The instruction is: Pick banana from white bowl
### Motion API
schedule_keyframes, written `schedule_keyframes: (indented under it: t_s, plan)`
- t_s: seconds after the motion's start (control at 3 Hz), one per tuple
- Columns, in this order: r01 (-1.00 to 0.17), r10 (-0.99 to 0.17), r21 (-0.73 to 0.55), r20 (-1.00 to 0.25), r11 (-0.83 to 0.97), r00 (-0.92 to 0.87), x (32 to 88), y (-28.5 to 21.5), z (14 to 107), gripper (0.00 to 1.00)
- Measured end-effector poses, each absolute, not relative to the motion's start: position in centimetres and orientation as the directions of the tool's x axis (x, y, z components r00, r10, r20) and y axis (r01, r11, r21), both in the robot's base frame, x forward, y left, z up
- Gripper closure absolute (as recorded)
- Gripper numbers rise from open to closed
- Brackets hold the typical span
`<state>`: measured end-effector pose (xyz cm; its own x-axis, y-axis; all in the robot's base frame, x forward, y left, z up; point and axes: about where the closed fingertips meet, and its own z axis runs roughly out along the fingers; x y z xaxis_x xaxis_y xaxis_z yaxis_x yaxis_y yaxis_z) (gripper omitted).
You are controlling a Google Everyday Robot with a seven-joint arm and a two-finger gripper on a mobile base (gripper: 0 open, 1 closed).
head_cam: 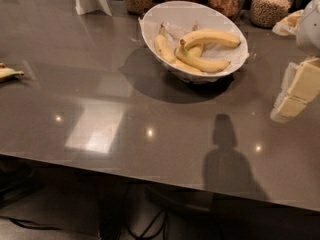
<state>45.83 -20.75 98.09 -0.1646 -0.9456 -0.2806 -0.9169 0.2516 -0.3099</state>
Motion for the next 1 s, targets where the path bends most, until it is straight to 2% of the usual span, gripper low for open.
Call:
schedule_keyframes:
  t_s: [0.67,1.0]
  plan:
    - [-0.825,-0.858,-0.518,-0.507,0.227,0.082,54.9,-17.0,99.9,0.00]
    - [-0.802,-0.854,-0.550,-0.511,0.234,0.101,55.9,-16.8,100.4,0.00]
